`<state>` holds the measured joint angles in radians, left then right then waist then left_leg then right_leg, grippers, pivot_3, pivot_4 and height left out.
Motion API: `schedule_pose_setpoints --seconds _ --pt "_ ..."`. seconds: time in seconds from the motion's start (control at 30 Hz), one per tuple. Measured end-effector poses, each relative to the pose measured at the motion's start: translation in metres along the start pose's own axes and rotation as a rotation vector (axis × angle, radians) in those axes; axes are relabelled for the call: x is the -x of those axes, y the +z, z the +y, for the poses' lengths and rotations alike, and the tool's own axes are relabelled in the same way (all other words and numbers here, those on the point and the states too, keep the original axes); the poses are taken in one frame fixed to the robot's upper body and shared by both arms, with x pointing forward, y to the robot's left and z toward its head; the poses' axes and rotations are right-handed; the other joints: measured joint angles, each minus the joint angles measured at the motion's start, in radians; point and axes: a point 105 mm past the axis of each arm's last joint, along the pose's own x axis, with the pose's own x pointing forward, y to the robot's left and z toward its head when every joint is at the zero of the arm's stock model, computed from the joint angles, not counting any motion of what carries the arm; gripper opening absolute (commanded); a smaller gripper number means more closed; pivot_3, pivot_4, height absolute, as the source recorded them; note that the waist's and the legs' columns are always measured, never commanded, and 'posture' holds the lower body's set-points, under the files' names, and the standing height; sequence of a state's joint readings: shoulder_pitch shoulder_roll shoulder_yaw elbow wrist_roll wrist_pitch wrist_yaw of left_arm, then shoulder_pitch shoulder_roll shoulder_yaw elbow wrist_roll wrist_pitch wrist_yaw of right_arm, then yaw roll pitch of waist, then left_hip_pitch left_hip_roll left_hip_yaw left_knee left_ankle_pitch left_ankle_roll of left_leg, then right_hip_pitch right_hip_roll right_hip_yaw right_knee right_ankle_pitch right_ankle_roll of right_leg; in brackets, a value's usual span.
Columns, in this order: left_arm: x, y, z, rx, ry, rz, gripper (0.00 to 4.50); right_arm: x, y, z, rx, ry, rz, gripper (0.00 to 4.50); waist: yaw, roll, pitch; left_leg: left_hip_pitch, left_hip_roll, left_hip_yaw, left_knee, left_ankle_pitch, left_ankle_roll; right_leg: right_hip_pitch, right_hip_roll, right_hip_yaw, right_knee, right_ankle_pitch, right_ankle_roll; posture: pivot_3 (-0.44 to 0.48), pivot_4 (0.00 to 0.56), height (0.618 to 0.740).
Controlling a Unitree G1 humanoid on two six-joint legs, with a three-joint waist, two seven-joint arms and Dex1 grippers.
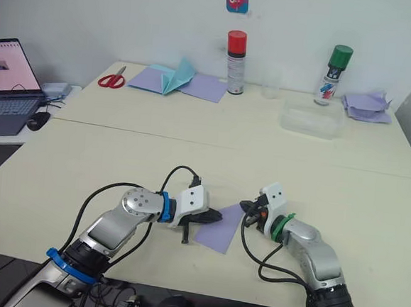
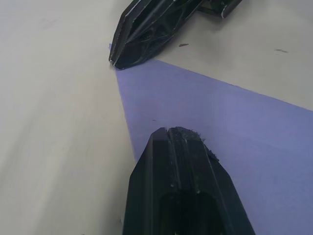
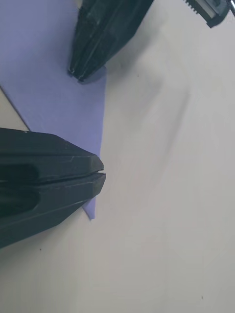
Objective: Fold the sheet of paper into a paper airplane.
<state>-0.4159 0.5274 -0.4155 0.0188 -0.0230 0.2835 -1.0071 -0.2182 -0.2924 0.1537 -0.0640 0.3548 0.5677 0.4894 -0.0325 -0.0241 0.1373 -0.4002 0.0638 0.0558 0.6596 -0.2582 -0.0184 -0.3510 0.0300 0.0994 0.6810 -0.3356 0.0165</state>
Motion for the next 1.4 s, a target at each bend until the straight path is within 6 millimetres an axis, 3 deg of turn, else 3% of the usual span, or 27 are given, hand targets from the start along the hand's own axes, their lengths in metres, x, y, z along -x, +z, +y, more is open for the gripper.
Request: schedule_pose_setpoints --seconds 0.3,0.43,0.6,0.87,1.13,1.4 --pt "0.0 0.0 -0.001 -0.002 -0.006 0.0 0.0 0.003 0.005 -0.014 0.048 -0.077 -0.024 0.01 0.001 0.0 -0.001 0.0 -0.001 0.0 0.0 0.0 0.0 0.0 -0.001 0.0 0.0 0.0 0.0 0.0 0.15 0.74" --pt "0.0 0.001 0.0 -0.007 -0.01 -0.002 0.0 0.01 0.007 -0.013 0.044 -0.032 -0.054 0.01 0.002 0.001 0.0 -0.001 -0.001 0.0 0.0 0.0 0.0 0.0 -0.001 0.0 0.0 0.0 0.0 0.0 0.15 0.74" --pt "-0.001 0.001 0.001 -0.006 -0.007 -0.007 0.0 0.02 0.018 0.006 0.145 0.114 -0.082 0.01 0.001 0.002 0.001 -0.001 -0.001 0.0 0.0 0.0 0.0 0.0 -0.001 0.0 0.0 -0.001 0.002 0.0 0.15 0.74" --pt "-0.001 0.001 0.001 -0.01 -0.01 -0.009 0.0 0.014 -0.007 0.018 0.189 0.158 0.055 0.01 0.002 0.002 0.0 -0.001 -0.001 0.0 0.0 0.0 0.0 0.0 -0.002 0.0 -0.001 -0.002 0.003 0.0 0.15 0.74" --pt "-0.002 0.0 0.001 -0.008 -0.012 -0.008 0.0 0.037 -0.026 0.045 0.218 0.317 0.156 0.01 0.001 0.001 -0.001 0.0 -0.001 -0.001 -0.001 0.0 0.0 0.001 -0.002 0.0 -0.001 -0.002 0.003 0.0 0.15 0.74" --pt "-0.003 0.0 0.002 -0.001 -0.011 -0.011 0.0 0.042 -0.034 0.068 0.182 0.447 0.215 0.01 0.002 0.001 -0.001 0.0 -0.001 -0.001 -0.001 0.0 0.0 0.0 -0.002 0.0 -0.001 -0.003 0.004 0.0 0.15 0.74"
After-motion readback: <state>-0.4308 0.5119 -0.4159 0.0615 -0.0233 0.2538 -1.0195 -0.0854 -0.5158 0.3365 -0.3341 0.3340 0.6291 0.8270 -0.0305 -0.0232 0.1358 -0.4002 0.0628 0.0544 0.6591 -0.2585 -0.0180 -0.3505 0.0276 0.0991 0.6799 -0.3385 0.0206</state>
